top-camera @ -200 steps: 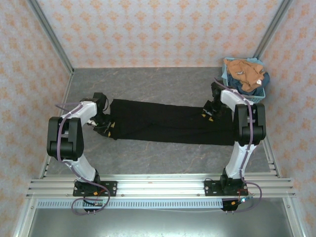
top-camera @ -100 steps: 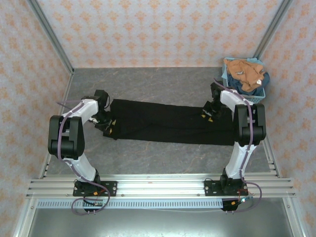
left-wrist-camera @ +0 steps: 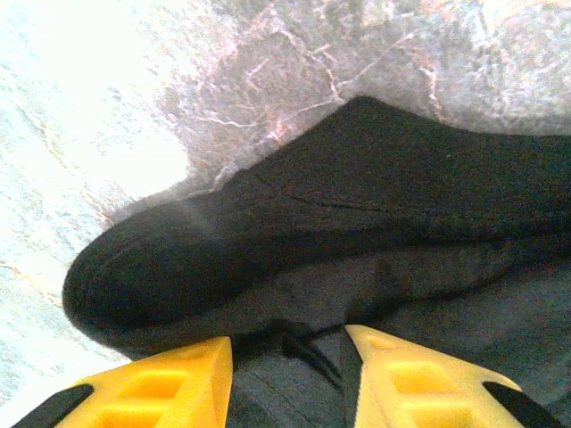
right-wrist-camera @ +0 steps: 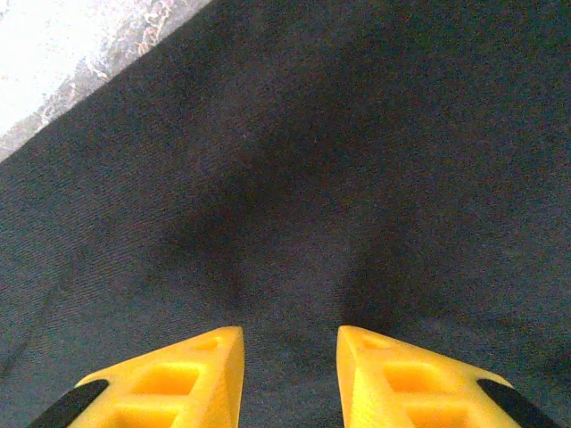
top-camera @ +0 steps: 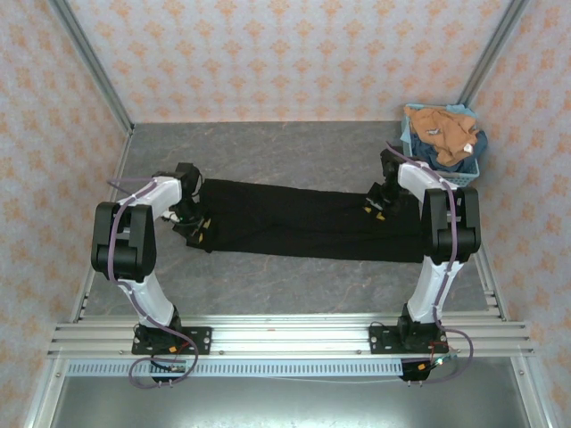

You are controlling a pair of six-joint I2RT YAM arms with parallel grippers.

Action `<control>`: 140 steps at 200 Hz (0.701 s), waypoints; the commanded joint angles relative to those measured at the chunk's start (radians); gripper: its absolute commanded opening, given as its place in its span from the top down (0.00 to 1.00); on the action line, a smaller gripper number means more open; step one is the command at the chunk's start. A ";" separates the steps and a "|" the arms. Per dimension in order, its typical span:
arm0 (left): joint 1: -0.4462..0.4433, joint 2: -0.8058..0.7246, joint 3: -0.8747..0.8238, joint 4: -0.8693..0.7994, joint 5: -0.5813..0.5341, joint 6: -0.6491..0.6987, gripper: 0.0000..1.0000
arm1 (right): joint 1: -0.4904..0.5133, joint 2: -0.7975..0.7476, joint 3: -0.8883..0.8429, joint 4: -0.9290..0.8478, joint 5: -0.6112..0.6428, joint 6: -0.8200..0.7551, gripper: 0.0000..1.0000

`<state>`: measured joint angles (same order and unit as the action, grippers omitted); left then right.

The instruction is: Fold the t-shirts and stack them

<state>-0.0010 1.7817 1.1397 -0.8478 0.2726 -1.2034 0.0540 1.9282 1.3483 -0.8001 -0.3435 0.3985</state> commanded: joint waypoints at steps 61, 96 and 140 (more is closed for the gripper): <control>-0.005 0.021 -0.021 -0.010 -0.031 -0.010 0.90 | 0.005 -0.027 0.001 -0.020 0.031 -0.010 0.67; -0.005 -0.032 -0.005 -0.050 -0.055 -0.017 0.98 | 0.005 -0.023 0.000 -0.017 0.029 -0.009 0.67; -0.004 -0.051 0.052 -0.107 -0.063 -0.002 0.99 | 0.006 -0.023 0.000 -0.017 0.029 -0.009 0.67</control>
<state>-0.0013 1.7691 1.1469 -0.8757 0.2600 -1.2064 0.0540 1.9282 1.3483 -0.8001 -0.3435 0.3985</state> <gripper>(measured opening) 0.046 0.330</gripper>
